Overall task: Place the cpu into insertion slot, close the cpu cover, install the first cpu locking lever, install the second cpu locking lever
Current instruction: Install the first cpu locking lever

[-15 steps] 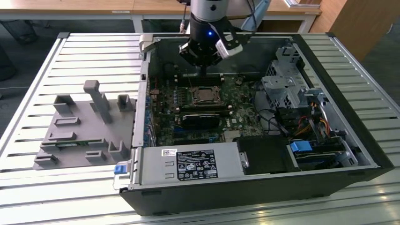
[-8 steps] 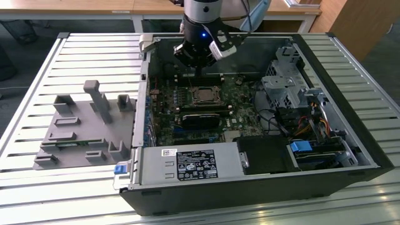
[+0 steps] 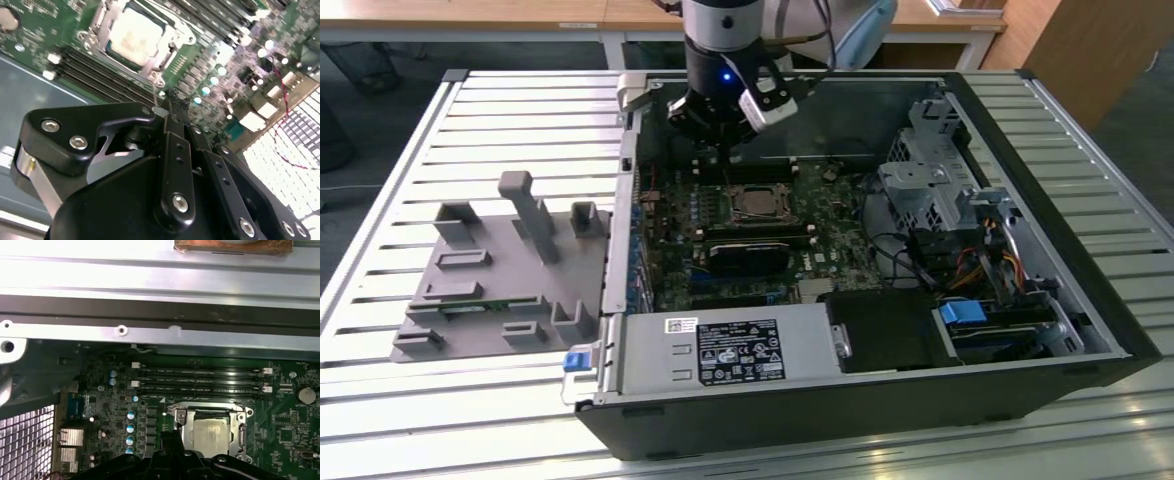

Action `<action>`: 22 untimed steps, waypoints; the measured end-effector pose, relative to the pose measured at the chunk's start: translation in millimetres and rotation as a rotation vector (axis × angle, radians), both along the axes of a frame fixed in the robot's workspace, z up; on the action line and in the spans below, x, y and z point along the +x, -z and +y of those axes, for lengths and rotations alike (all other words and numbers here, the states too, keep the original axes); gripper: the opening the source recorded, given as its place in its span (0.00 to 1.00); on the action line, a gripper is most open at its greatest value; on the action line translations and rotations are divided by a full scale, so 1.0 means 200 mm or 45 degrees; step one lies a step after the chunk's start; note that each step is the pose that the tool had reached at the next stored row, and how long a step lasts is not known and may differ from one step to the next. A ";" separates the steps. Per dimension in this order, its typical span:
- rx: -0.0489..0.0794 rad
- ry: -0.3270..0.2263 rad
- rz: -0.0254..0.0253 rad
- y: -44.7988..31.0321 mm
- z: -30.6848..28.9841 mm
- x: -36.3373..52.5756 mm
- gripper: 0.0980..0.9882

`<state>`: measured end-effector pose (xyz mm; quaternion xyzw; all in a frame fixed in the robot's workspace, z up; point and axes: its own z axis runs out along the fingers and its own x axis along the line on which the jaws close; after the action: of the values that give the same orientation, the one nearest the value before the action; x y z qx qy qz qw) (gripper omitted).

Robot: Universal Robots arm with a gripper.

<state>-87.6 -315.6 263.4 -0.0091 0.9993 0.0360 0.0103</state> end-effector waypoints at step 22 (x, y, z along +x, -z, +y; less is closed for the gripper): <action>0.000 0.016 -0.0022 0.039 0.077 -0.069 0.01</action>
<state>-101.4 -300.2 255.6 -0.0029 0.9993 0.0357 0.0114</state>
